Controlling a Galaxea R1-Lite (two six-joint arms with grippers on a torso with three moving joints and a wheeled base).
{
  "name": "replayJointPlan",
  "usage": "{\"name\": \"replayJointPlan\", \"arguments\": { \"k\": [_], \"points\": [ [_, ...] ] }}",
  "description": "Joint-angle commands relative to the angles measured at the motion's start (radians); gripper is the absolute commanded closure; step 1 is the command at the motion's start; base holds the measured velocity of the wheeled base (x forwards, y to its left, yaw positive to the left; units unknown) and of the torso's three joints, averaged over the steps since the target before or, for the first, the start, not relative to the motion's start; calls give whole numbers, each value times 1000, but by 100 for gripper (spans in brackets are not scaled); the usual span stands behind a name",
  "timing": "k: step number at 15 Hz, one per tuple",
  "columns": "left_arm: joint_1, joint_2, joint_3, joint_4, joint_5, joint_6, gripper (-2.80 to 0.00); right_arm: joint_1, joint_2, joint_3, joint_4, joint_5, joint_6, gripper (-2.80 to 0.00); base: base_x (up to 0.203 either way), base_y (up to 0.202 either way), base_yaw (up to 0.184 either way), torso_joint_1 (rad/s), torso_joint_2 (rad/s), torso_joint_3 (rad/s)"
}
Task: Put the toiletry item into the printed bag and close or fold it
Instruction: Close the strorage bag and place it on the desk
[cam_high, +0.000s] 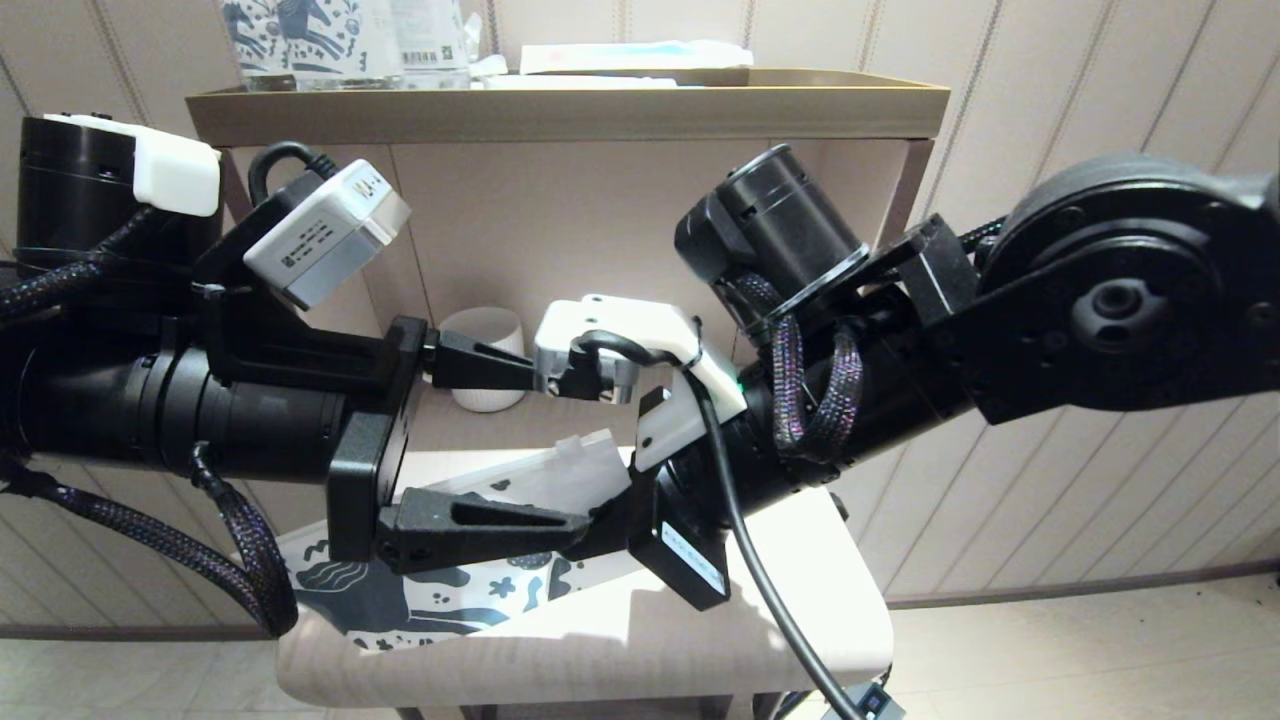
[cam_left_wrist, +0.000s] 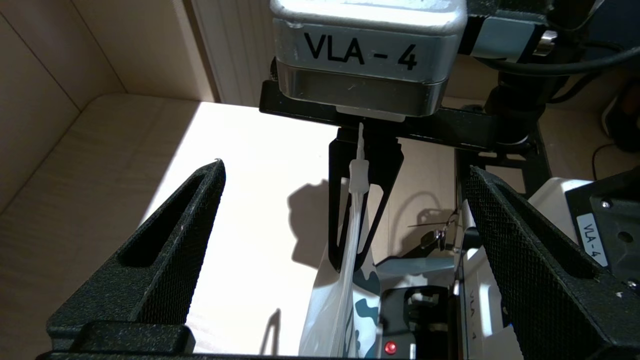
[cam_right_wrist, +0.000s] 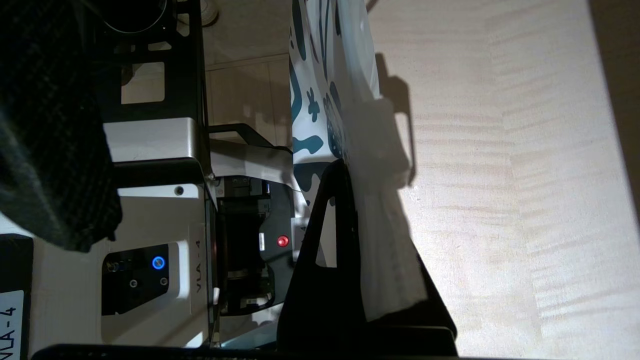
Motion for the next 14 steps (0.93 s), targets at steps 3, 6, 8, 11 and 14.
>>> {"name": "replayJointPlan", "arguments": {
  "k": [3, 6, 8, 11, 14],
  "points": [
    [-1, -8, 10, -1, -6, 3, 0, 2, 3, -7, 3, 3, -3, 0, 0, 0, 0, 0, 0, 0],
    [-1, -6, 10, -1, -6, 13, 0, 2, 5, -9, 3, 3, -3, 0, 0, 0, 0, 0, 0, 0],
    [0, -3, 12, -1, -6, 13, 0, 2, 5, -9, 3, 3, -3, 0, 0, 0, 0, 0, 0, 0],
    [0, -1, 12, -1, -9, 10, 0, 2, 8, -10, 3, 3, -3, 0, 0, 0, 0, 0, 0, 0],
    [-1, -1, 12, -1, -9, 9, 0, 7, 9, -12, 3, 3, -3, 0, 0, 0, 0, 0, 0, 0]
  ]
}}
